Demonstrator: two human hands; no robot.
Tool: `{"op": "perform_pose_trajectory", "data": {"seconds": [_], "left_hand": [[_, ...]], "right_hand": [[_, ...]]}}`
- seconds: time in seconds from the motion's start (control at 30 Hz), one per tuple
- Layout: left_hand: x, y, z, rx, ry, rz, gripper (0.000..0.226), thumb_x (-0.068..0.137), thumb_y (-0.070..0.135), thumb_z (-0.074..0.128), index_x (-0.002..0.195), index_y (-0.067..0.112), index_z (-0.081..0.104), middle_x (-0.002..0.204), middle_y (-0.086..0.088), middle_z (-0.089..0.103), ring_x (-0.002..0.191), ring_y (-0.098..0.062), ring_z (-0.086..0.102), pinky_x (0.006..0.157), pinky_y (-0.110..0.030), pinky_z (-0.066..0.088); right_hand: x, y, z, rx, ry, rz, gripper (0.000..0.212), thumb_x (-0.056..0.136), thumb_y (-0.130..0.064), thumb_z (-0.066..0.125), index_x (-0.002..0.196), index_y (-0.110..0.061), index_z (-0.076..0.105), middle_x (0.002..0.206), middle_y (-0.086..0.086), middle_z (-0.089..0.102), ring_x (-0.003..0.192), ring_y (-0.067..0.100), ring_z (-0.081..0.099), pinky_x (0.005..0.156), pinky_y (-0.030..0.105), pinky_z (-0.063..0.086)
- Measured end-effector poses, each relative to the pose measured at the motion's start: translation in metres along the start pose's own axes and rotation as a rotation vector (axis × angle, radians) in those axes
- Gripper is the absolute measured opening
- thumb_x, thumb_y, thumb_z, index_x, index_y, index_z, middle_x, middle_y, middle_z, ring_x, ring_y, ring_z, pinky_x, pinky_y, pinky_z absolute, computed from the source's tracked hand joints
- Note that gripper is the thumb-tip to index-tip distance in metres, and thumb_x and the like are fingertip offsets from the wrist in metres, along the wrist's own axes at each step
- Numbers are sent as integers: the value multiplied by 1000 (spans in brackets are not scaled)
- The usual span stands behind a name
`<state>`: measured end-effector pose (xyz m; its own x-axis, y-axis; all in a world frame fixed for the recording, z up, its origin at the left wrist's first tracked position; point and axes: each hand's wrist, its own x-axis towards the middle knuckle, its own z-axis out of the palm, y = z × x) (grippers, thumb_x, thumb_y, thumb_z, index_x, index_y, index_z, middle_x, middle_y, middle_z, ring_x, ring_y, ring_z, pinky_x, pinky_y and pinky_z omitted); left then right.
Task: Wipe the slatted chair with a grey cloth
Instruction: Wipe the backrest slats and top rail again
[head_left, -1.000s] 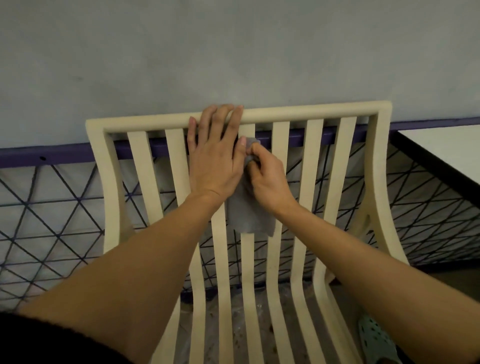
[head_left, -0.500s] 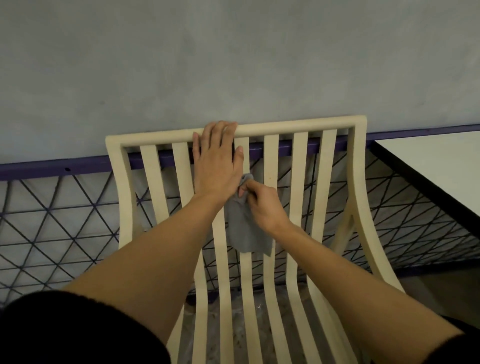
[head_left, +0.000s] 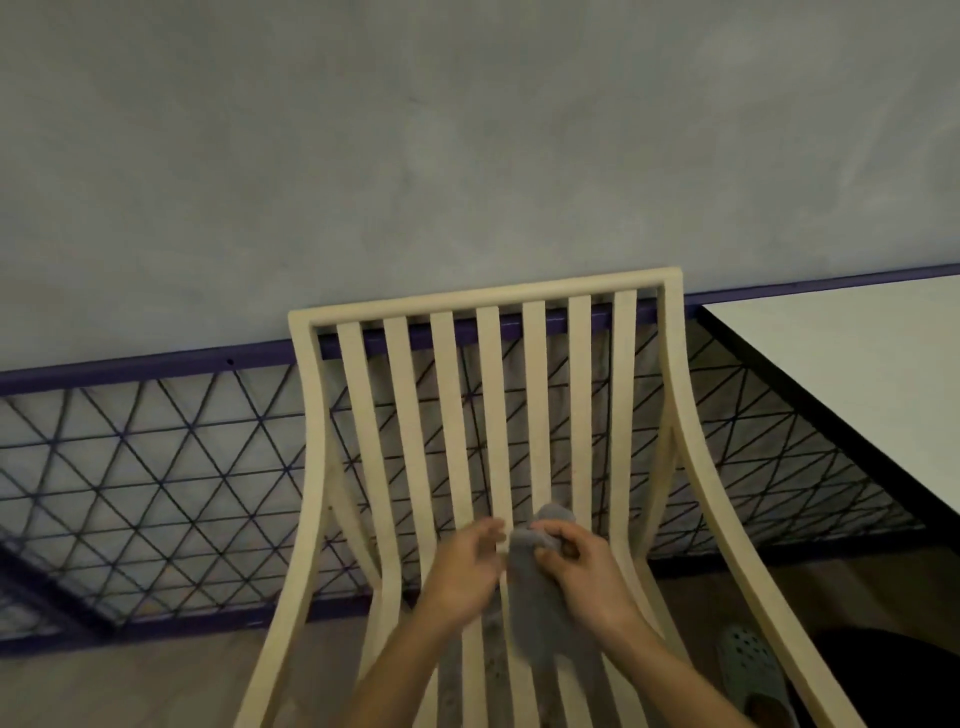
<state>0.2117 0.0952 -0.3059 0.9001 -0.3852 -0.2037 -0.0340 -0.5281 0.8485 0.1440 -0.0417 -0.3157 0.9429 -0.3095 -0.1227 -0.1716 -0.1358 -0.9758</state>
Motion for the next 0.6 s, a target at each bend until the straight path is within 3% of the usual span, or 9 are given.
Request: {"op": "perform_pose_trajectory", "data": {"seconds": [0.07, 0.13, 0.17, 0.27, 0.37, 0.43, 0.53, 0.6], "left_hand": [[-37, -31, 28, -151, -42, -146, 26, 94, 9, 60, 118, 20, 62, 103, 15, 64, 91, 1, 59, 68, -6, 45], [-67, -52, 45, -304, -47, -231, 22, 90, 5, 64, 110, 14, 64, 96, 8, 69, 86, -2, 63, 66, -8, 47], [-82, -57, 50, -356, -45, -251, 21, 88, 5, 67, 108, 12, 65, 94, 3, 72, 84, -6, 66, 66, -11, 49], [-110, -60, 52, -432, 5, -227, 16, 85, 10, 72, 100, 14, 68, 88, 1, 74, 81, -9, 70, 67, -18, 52], [-127, -54, 44, -409, 10, -185, 9, 87, 19, 71, 92, 12, 70, 86, -4, 74, 84, -18, 70, 68, -23, 53], [-134, -49, 38, -455, 19, -134, 9, 88, 15, 68, 93, 9, 71, 87, -6, 74, 86, -19, 70, 70, -23, 54], [-140, -44, 31, -609, 20, -139, 17, 89, 9, 65, 105, 5, 69, 103, -13, 73, 98, -25, 68, 83, -31, 56], [-141, -41, 28, -657, 23, -168, 23, 90, 10, 65, 112, 5, 67, 108, -12, 72, 103, -24, 67, 89, -32, 54]], "right_hand": [[-16, 9, 7, 28, -18, 79, 28, 97, -6, 52, 108, -28, 65, 111, -9, 65, 108, 7, 58, 100, 26, 47], [-32, 13, 11, 63, -42, 139, 33, 98, -2, 48, 122, -19, 64, 122, 1, 62, 115, 14, 56, 107, 37, 45], [-44, 13, 10, 50, -70, 144, 35, 98, 1, 46, 125, -15, 63, 123, 3, 60, 113, 13, 56, 108, 35, 45], [-66, 11, 3, -92, -126, 48, 43, 93, 7, 47, 125, -17, 62, 123, 3, 60, 111, 8, 56, 94, 13, 46], [-78, 10, -6, -152, -103, 7, 47, 88, 7, 56, 127, -17, 61, 127, 6, 62, 112, 13, 60, 90, 16, 49], [-81, 9, -10, -205, -107, 16, 52, 84, 0, 67, 132, -19, 57, 122, 4, 63, 105, 11, 60, 90, 23, 49], [-84, 13, -14, -214, -94, 107, 62, 82, -17, 76, 138, -23, 49, 99, 7, 64, 94, 17, 63, 87, 33, 54], [-89, 17, -13, -200, -40, 161, 56, 86, -29, 73, 137, -26, 49, 104, 11, 64, 94, 21, 65, 81, 38, 57]]}}
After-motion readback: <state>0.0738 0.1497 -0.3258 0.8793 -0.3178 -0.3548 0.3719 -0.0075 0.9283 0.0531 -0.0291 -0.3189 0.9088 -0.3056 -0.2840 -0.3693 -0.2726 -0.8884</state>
